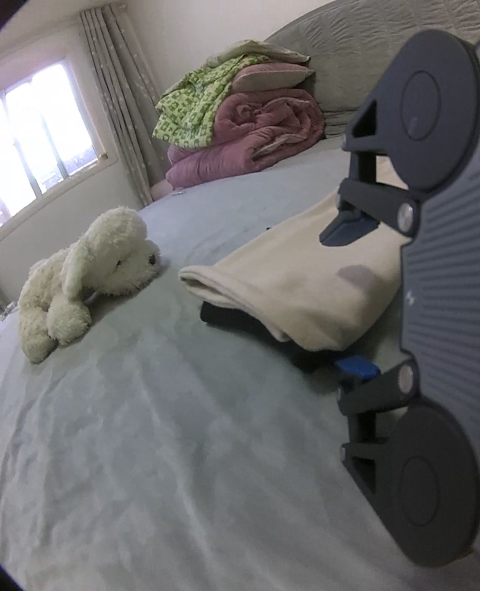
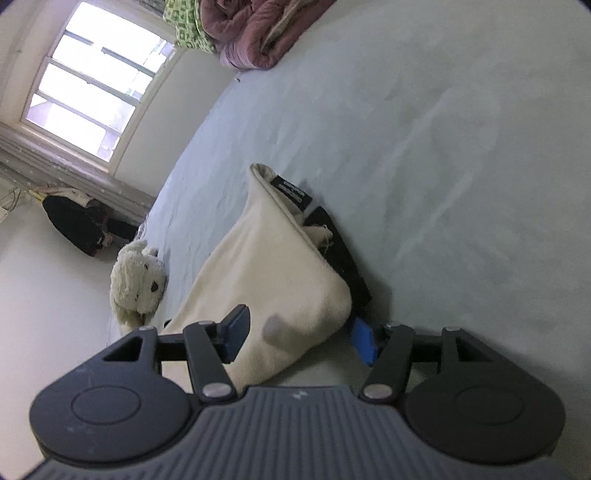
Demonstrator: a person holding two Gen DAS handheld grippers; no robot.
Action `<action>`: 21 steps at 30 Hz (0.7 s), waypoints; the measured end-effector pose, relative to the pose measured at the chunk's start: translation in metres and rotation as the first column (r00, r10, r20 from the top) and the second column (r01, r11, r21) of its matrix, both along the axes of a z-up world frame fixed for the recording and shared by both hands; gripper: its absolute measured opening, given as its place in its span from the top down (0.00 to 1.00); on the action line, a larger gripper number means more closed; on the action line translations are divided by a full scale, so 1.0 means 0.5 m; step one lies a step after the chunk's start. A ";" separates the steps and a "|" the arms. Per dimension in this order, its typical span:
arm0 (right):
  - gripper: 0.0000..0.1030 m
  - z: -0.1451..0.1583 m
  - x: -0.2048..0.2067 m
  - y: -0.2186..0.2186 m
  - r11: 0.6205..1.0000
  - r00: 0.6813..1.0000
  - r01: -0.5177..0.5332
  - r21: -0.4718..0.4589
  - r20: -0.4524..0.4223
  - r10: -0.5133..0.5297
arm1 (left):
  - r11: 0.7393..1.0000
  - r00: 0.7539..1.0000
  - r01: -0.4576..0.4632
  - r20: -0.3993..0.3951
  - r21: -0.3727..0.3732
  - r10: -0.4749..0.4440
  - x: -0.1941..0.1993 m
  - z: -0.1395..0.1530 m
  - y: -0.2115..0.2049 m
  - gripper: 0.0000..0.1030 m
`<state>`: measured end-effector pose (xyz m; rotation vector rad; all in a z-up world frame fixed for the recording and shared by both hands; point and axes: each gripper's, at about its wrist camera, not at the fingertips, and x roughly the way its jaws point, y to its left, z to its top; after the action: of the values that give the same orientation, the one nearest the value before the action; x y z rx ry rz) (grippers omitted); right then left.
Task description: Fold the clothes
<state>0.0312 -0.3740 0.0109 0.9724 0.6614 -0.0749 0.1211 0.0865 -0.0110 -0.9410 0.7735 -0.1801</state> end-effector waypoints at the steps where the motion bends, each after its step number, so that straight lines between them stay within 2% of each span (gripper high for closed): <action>1: 0.39 -0.001 0.002 0.003 1.000 1.000 0.002 -0.005 0.011 -0.002 | 1.000 1.000 -0.004 0.008 -0.003 0.004 0.003 -0.001 0.001 0.38; 6: 0.39 -0.009 0.021 0.023 0.998 0.998 0.024 -0.055 0.055 -0.021 | 0.999 0.999 -0.006 0.039 0.035 0.004 0.011 -0.002 -0.007 0.41; 7: 0.39 -0.009 0.022 0.024 0.998 0.998 0.028 -0.062 0.060 -0.024 | 0.999 0.999 -0.007 0.040 0.047 0.005 0.011 -0.002 -0.009 0.45; 9: 0.41 -0.011 0.026 0.027 0.996 0.998 0.033 -0.078 0.064 -0.028 | 0.998 0.999 -0.013 0.037 0.069 0.011 0.012 -0.004 -0.008 0.61; 10: 0.49 -0.012 0.027 0.027 0.996 0.997 0.038 -0.087 0.064 -0.032 | 0.998 0.999 -0.014 0.034 0.068 0.012 0.013 -0.007 -0.004 0.63; 11: 0.62 -0.015 0.029 0.026 0.995 0.997 0.045 -0.094 0.059 -0.039 | 0.997 0.999 -0.015 0.034 0.070 0.012 0.014 -0.009 -0.001 0.66; 14: 0.75 -0.022 0.029 0.018 0.995 0.996 0.063 -0.083 0.063 -0.058 | 0.994 0.999 -0.011 0.048 0.107 0.006 0.014 -0.001 -0.003 0.72; 17: 0.81 -0.010 0.029 0.023 0.991 0.995 0.066 -0.117 0.082 -0.057 | 0.990 0.997 -0.023 0.073 0.137 0.013 0.005 0.012 -0.005 0.77; 21: 0.83 0.009 0.011 0.027 0.988 0.994 0.063 -0.137 0.097 -0.050 | 0.989 0.994 -0.043 0.104 0.144 0.028 -0.024 0.039 0.001 0.79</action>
<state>0.0368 -0.3608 0.0152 0.8538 0.5353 -0.1242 0.1090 0.0872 0.0087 -0.8001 0.6660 -0.1377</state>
